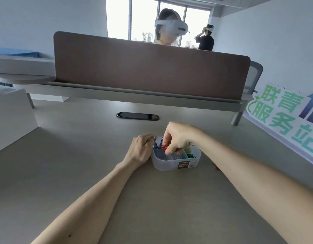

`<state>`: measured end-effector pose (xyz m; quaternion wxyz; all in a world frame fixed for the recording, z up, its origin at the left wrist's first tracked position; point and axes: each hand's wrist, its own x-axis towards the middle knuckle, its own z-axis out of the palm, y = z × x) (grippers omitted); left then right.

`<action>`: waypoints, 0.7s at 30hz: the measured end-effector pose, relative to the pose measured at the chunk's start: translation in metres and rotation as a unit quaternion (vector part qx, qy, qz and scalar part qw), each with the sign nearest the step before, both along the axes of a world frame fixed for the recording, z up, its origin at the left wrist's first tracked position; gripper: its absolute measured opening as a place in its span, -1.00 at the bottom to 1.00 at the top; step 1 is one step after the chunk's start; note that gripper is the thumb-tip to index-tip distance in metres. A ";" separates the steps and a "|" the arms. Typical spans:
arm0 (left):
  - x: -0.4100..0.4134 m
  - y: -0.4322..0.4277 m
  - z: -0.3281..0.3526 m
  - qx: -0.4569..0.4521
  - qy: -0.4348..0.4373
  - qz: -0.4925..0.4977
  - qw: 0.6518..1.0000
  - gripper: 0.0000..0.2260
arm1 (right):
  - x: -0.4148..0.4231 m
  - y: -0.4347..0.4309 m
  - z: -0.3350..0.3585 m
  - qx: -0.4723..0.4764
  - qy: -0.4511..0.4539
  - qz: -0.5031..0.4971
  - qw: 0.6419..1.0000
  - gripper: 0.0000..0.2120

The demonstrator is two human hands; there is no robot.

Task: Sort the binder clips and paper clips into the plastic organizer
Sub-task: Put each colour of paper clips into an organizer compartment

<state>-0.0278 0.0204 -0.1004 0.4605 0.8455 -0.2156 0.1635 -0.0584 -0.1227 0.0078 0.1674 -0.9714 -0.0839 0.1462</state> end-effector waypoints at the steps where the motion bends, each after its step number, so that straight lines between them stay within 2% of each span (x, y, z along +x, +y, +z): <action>1: 0.001 0.001 -0.002 0.001 -0.002 0.000 1.000 -0.69 | 0.000 0.005 -0.001 -0.020 -0.002 0.003 1.000 -0.85; 6: 0.004 0.004 -0.005 -0.007 0.017 -0.011 1.000 -0.82 | -0.003 0.026 -0.007 -0.111 -0.020 0.030 0.993 -0.87; 9: 0.004 0.004 -0.004 -0.001 0.024 -0.008 1.000 -0.86 | -0.002 0.035 -0.011 -0.131 -0.033 0.027 0.990 -0.92; 13: 0.001 0.004 -0.001 -0.012 0.017 -0.009 1.000 -0.79 | -0.002 0.040 -0.012 -0.130 -0.033 0.024 0.991 -0.90; 18: 0.002 0.005 -0.002 -0.003 0.035 -0.003 0.999 -0.86 | -0.002 0.033 -0.012 -0.102 -0.032 0.040 0.993 -0.89; 21: 0.003 0.005 -0.003 0.001 0.036 -0.001 0.999 -0.80 | -0.005 0.028 -0.012 -0.071 -0.023 0.044 0.996 -0.89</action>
